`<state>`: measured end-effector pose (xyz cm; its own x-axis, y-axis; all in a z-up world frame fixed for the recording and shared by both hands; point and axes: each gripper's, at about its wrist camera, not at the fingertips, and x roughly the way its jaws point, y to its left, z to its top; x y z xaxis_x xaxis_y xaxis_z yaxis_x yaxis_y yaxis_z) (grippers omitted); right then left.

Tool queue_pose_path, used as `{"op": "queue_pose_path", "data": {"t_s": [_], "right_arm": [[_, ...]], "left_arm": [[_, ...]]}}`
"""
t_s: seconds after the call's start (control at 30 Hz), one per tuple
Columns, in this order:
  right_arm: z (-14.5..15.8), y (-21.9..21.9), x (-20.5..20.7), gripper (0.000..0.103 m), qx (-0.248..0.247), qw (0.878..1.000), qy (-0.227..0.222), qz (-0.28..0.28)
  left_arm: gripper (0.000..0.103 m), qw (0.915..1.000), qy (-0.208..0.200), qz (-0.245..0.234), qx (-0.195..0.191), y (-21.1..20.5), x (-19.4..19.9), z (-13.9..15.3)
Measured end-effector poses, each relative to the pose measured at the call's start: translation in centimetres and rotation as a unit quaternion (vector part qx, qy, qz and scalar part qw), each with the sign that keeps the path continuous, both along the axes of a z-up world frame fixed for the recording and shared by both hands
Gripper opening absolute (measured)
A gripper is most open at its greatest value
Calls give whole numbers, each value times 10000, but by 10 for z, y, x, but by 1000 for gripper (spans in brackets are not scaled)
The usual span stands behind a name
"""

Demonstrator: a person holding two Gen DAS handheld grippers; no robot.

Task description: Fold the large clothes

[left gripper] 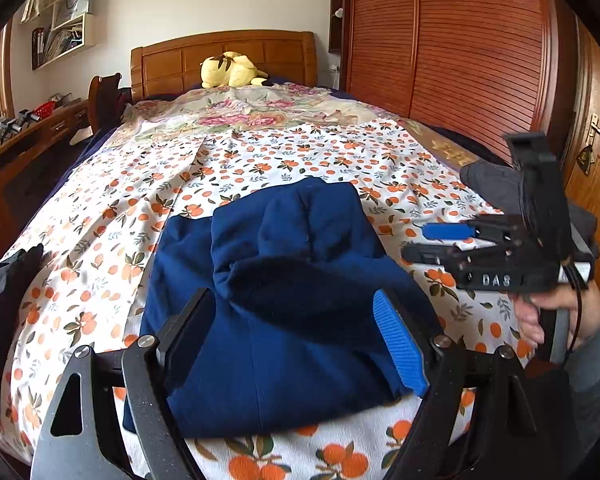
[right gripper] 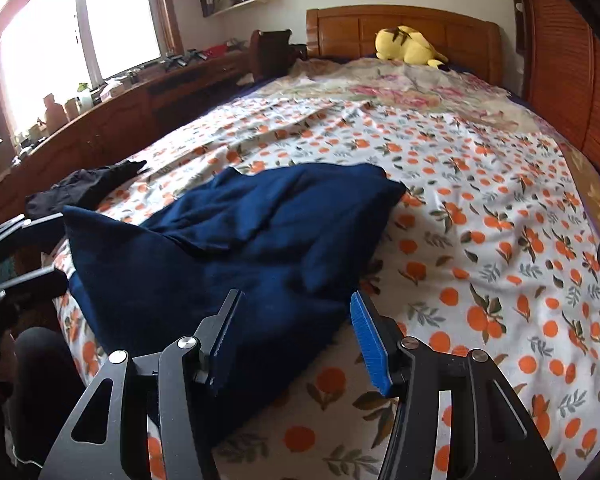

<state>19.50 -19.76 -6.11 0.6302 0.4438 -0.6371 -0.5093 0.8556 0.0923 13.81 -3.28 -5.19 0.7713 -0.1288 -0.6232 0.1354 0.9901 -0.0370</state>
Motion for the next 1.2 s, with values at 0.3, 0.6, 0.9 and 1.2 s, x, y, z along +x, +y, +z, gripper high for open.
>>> {"op": "queue_pose_path", "data": {"t_s": [0.3, 0.6, 0.9, 1.2], "right_arm": [[3, 1, -4, 56, -19, 10000, -24, -47], [7, 3, -12, 56, 411, 9989, -157, 161], [16, 40, -40, 56, 601, 9931, -370, 942], [-29, 73, -18, 56, -91, 9933, 259, 1124]], "left_arm": [[15, 9999, 91, 80, -28, -1, 22, -8], [10, 9985, -542, 89, -36, 15, -16, 32], [10, 9973, 79, 722, 61, 84, -38, -15], [12, 9966, 389, 717, -107, 92, -41, -50]]}}
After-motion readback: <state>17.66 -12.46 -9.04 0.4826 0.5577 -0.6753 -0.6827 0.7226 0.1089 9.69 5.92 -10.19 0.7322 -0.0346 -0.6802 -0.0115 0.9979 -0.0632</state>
